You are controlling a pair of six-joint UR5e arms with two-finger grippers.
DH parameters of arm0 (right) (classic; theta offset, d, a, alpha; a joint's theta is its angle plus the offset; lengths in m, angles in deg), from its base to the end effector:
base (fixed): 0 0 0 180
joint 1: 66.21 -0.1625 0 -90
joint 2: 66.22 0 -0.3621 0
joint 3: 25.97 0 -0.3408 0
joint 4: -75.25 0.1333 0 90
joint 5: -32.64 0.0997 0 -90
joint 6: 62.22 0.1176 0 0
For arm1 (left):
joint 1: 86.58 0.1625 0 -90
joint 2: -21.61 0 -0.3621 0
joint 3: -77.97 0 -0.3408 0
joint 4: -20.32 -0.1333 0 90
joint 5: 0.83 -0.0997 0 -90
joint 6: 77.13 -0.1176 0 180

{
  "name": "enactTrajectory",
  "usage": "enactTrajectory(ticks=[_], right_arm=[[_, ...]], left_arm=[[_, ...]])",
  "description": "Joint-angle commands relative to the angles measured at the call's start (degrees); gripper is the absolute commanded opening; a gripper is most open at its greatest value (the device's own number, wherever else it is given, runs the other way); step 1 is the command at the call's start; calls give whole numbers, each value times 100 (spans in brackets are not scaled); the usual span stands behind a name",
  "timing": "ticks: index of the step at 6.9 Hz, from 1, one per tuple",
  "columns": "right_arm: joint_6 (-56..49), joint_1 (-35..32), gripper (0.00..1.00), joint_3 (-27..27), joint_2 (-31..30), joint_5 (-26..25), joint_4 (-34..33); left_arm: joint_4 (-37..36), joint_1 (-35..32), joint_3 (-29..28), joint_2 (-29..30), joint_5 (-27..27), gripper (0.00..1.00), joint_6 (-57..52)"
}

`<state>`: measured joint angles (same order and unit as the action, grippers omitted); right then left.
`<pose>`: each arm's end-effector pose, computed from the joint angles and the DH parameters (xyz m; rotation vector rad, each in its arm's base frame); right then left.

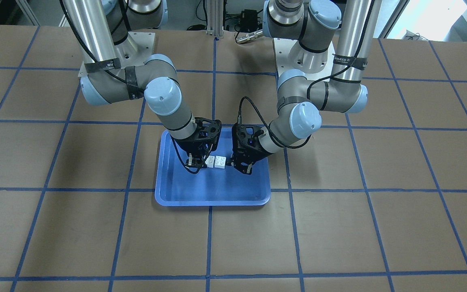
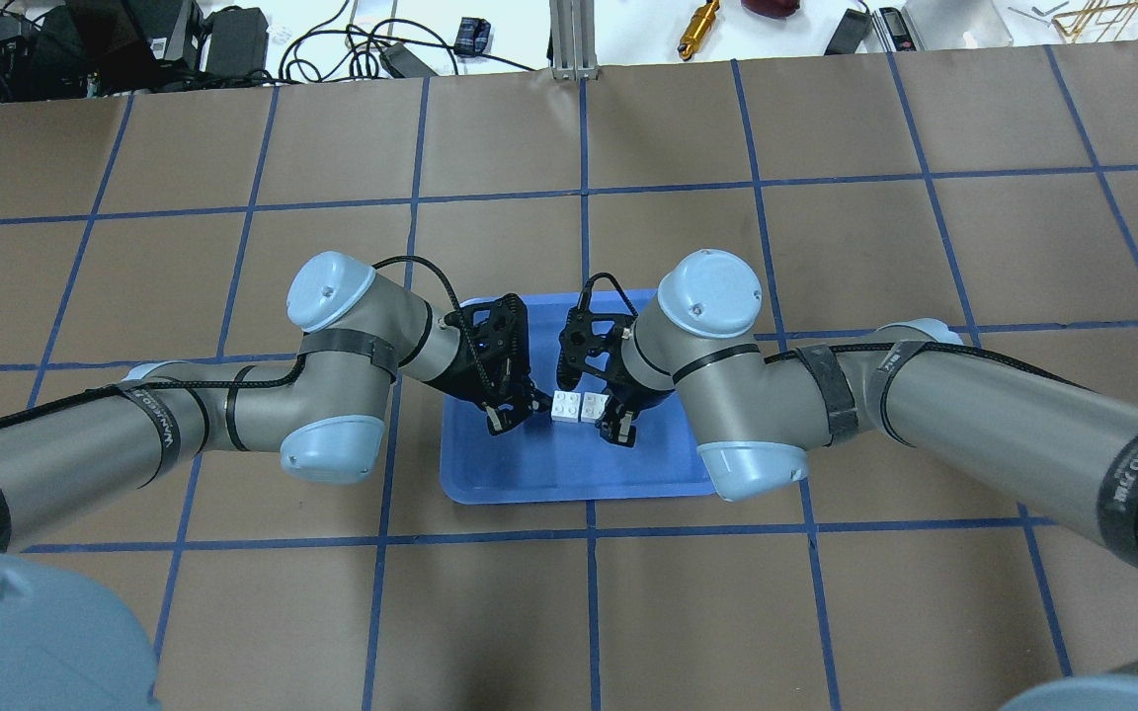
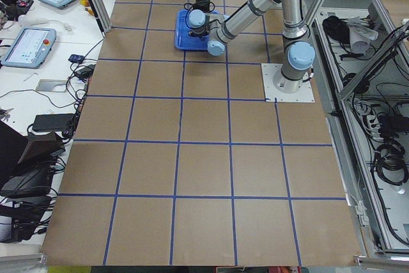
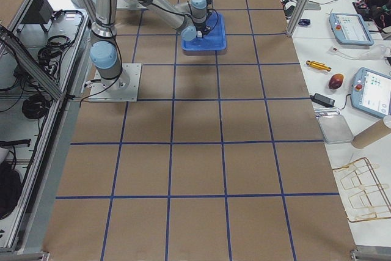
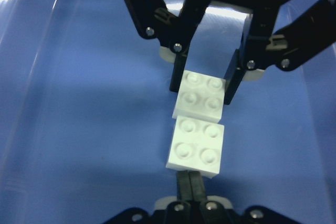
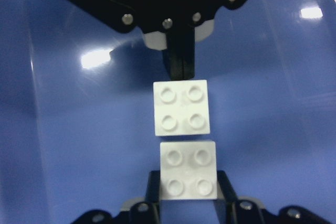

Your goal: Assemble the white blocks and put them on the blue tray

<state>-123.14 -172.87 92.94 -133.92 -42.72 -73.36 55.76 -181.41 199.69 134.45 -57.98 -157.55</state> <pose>0.2893 -0.3982 0.1319 -1.8588 2.2737 -0.3180 -0.2333 -0.4197 0.1198 -1.7932 -1.9484 0.4784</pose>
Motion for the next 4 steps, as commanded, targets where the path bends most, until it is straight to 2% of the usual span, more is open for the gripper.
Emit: enactTrajectory(ticks=[1,4], right_arm=[[151,-30,0,1,-7,30,-2],[221,-74,0,-16,2,65,-2]], left_arm=[[-2,0,0,0,-7,8,0],[-11,0,0,-8,-7,8,9]])
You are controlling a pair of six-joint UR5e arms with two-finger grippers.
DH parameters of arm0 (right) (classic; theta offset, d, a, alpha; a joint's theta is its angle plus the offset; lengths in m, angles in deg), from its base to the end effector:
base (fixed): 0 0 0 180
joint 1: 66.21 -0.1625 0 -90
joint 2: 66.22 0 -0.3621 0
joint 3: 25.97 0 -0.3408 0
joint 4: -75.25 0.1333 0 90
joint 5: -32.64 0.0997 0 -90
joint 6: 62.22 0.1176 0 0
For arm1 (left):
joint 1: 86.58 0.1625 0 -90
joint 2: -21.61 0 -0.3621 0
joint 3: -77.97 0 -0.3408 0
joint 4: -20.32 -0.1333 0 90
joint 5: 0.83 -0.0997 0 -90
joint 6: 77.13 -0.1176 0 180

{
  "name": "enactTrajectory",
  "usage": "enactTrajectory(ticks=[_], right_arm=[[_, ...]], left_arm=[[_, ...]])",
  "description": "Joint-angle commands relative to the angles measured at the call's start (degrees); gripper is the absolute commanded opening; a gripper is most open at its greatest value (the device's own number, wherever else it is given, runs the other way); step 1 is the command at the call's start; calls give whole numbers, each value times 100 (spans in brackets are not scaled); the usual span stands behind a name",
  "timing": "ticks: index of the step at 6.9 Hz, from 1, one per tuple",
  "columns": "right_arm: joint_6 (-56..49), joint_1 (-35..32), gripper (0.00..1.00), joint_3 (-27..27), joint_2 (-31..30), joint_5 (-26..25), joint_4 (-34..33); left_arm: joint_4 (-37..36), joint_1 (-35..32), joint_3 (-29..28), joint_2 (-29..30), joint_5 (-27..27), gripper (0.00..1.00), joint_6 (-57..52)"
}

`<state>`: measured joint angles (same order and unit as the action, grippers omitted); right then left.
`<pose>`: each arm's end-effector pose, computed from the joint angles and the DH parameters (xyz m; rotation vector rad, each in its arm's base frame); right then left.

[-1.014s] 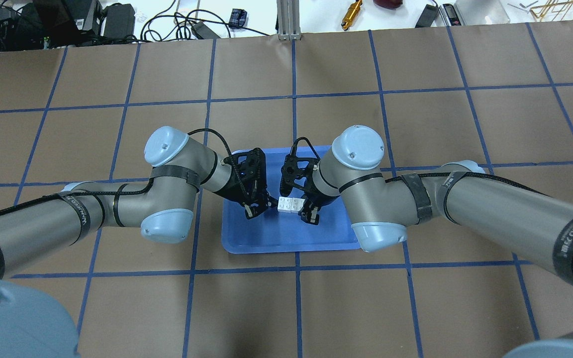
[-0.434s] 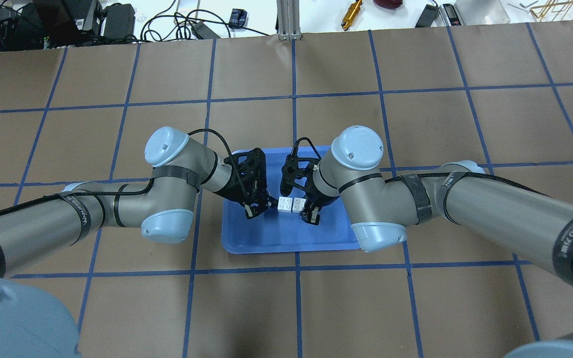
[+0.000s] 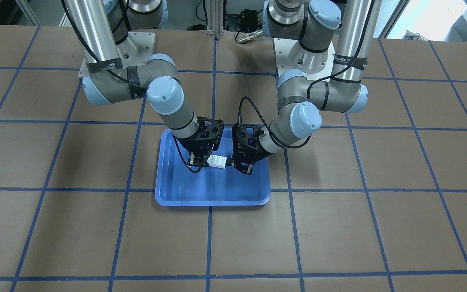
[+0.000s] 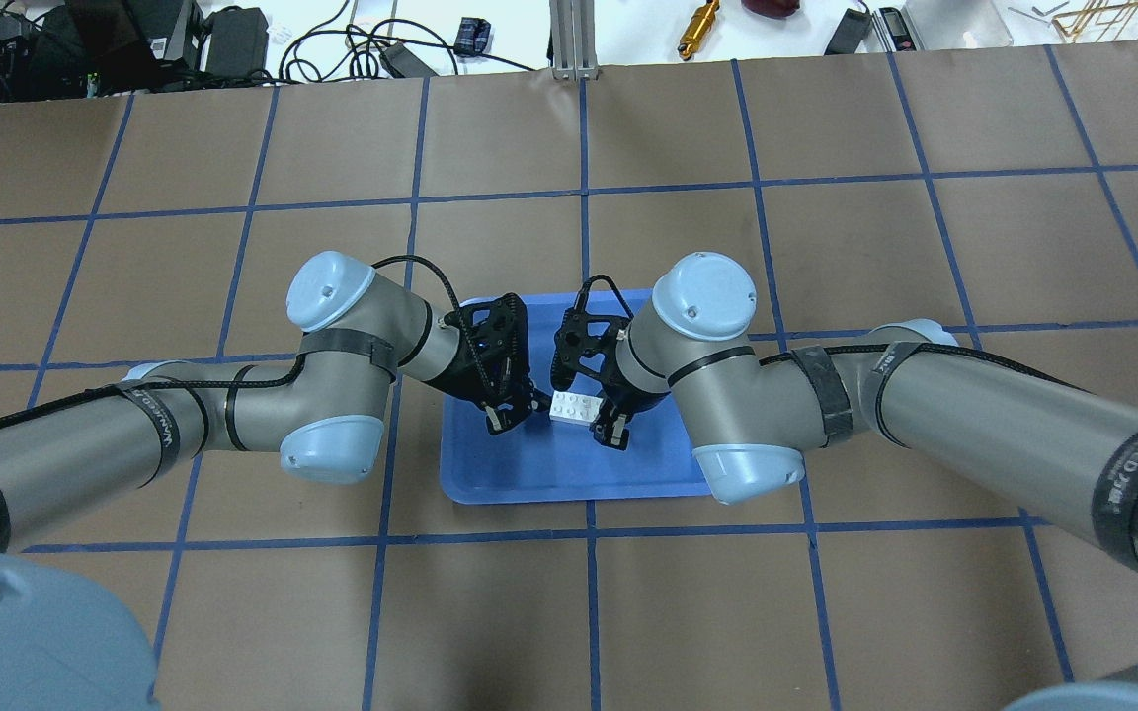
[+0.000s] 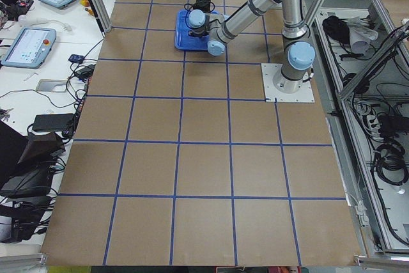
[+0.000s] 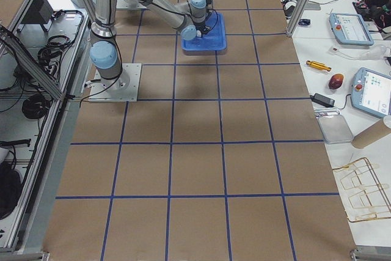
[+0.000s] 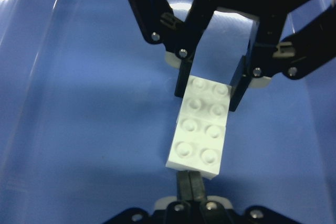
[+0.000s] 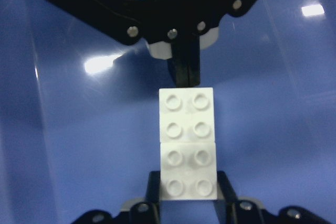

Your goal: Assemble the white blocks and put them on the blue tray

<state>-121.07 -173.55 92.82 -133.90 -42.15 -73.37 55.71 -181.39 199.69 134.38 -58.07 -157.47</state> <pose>0.2953 -0.3951 0.1327 -1.8235 2.2845 -0.3177 -0.2330 -0.4199 0.1203 -1.7936 -1.9511 0.4793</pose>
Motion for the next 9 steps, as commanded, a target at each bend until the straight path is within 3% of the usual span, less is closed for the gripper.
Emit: enactTrajectory(ticks=[1,2,3,6,7,8,9], right_arm=[[14,-14,5,-5,1,17,-1],[14,-14,18,-5,1,-1,-1],[14,-14,42,-5,-8,-27,-1],[14,-14,66,-14,-34,-27,-1],[14,-14,79,-14,-34,-36,-1],[14,-14,100,-14,-43,-53,-1],[14,-6,100,-22,-52,-71,-1]], left_arm=[[-7,-2,0,-1,2,8,1],[2,-2,0,-1,2,8,1],[-6,-2,9,-1,2,8,27],[-7,-2,0,-1,2,8,19],[-7,-2,0,-1,2,8,19],[-7,-2,0,-1,2,8,19],[-7,-2,0,-1,2,8,19]])
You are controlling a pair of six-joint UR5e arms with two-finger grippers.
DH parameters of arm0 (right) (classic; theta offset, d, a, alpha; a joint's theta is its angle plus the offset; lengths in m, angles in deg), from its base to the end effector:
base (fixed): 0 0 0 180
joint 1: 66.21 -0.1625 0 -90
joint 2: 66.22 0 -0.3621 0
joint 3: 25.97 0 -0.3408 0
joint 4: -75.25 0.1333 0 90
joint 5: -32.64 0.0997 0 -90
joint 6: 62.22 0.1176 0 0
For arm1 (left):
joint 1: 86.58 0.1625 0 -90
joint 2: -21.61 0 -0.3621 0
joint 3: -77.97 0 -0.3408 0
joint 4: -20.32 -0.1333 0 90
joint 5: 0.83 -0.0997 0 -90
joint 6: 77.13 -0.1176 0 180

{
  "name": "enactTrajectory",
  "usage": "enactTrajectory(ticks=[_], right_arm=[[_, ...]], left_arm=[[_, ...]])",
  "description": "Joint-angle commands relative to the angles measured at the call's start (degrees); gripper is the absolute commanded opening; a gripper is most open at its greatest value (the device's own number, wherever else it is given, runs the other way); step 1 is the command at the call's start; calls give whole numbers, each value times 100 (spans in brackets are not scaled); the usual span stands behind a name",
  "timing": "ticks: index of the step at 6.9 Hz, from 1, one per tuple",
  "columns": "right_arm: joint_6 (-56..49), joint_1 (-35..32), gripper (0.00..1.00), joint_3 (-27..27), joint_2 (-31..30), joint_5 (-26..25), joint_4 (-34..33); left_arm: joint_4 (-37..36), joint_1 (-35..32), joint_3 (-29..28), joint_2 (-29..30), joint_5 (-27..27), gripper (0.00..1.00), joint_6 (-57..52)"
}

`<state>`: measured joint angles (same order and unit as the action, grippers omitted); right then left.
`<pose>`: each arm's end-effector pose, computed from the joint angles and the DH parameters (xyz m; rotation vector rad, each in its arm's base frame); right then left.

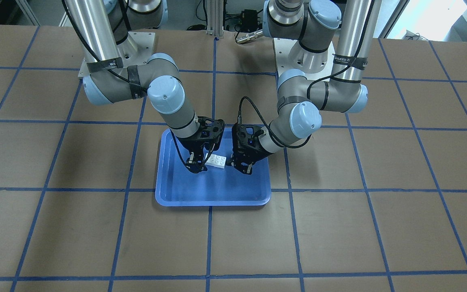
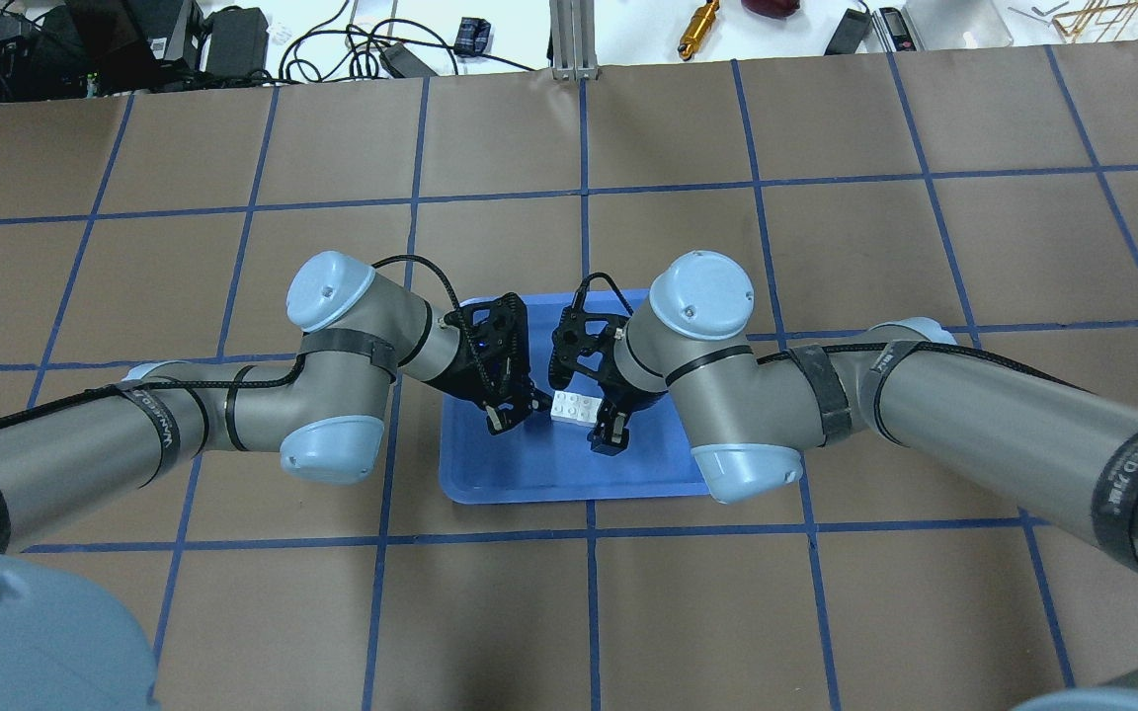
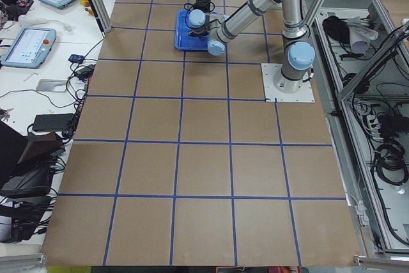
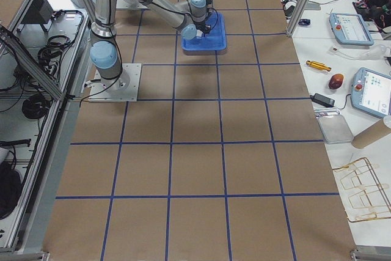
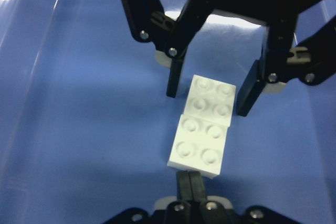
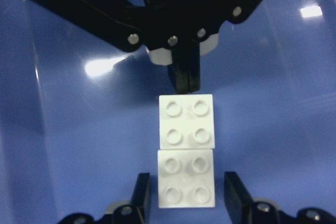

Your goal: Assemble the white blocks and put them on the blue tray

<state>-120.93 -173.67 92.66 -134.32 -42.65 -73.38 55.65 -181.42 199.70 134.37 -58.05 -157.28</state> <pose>0.2956 -0.3960 0.1368 -1.8304 2.2922 -0.3277 -0.2332 -0.4199 0.1204 -1.7910 -1.9530 0.4794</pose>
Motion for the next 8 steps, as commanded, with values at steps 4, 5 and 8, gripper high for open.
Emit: enactTrajectory(ticks=[4,5,8], right_arm=[[891,112,100,-453,-650,-188,1122],[1218,251,100,-498,-669,-475,1125],[3682,1111,100,-656,-993,-680,1256]], left_arm=[[17,18,-62,-79,-35,14,8],[96,131,-123,-166,-44,65,183],[2046,194,-1286,-631,-340,86,746]])
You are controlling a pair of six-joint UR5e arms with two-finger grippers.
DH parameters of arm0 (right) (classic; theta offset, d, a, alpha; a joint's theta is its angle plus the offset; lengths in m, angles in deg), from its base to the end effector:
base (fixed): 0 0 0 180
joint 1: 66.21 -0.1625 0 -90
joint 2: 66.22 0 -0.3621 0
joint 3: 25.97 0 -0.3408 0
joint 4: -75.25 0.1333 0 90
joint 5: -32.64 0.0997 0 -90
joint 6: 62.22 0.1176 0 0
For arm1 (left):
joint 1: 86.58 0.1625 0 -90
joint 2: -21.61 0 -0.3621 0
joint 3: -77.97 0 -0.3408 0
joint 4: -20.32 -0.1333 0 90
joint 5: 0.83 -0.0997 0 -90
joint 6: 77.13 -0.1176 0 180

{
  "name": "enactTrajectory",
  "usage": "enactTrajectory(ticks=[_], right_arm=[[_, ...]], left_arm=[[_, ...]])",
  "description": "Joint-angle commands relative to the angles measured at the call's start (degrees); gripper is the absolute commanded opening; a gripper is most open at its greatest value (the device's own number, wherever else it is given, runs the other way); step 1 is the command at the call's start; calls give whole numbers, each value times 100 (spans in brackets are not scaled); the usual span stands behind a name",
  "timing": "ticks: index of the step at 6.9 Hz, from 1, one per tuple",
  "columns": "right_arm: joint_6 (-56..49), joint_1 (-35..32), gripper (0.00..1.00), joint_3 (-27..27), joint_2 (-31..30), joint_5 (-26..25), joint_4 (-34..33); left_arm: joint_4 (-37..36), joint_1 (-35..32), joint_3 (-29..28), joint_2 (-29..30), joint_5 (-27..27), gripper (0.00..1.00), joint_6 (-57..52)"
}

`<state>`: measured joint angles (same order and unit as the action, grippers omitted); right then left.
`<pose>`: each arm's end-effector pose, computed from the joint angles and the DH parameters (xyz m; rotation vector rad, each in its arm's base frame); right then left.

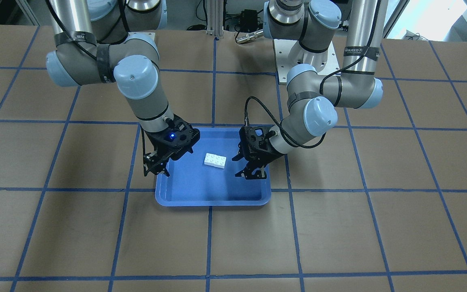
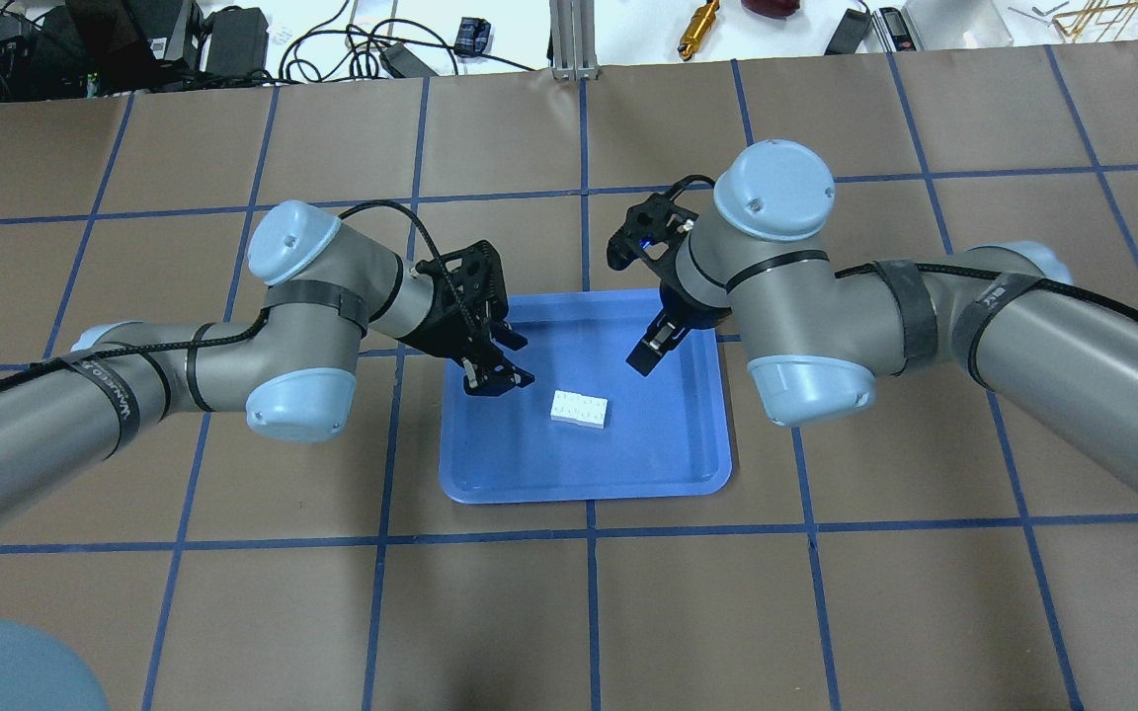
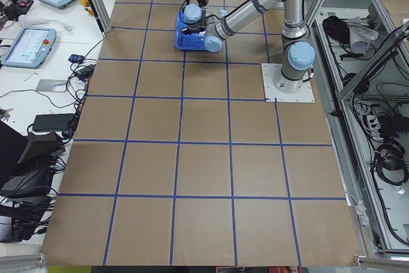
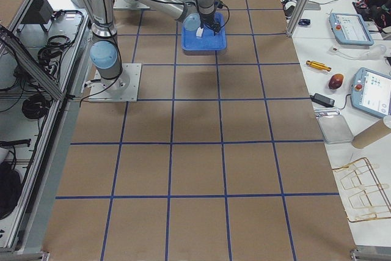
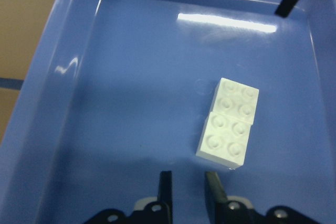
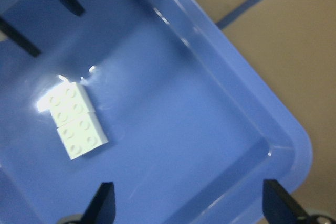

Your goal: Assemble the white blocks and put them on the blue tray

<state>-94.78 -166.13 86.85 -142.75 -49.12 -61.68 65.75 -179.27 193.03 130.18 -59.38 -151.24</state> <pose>0.2303 -0.4455 0.2170 -1.1132 2.8082 -0.3185 -0.2162 -0.4537 0.1719 -1.6624 -2.0875 0.4563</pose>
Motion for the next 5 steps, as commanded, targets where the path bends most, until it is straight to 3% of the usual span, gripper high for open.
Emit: enactTrajectory(ticks=[1,3,5], right_arm=[[1781,568,100,-197,-273,-154,618],[2565,938,100,-758,-581,-419,2145],[3534,992,100,-936,-1194,-463,2949]], left_arm=[[2056,-48,-1252,-396,-471,88,386],[3971,-48,-2412,-861,-1154,88,659],[5409,22,-3163,-1179,-1500,96,1799]])
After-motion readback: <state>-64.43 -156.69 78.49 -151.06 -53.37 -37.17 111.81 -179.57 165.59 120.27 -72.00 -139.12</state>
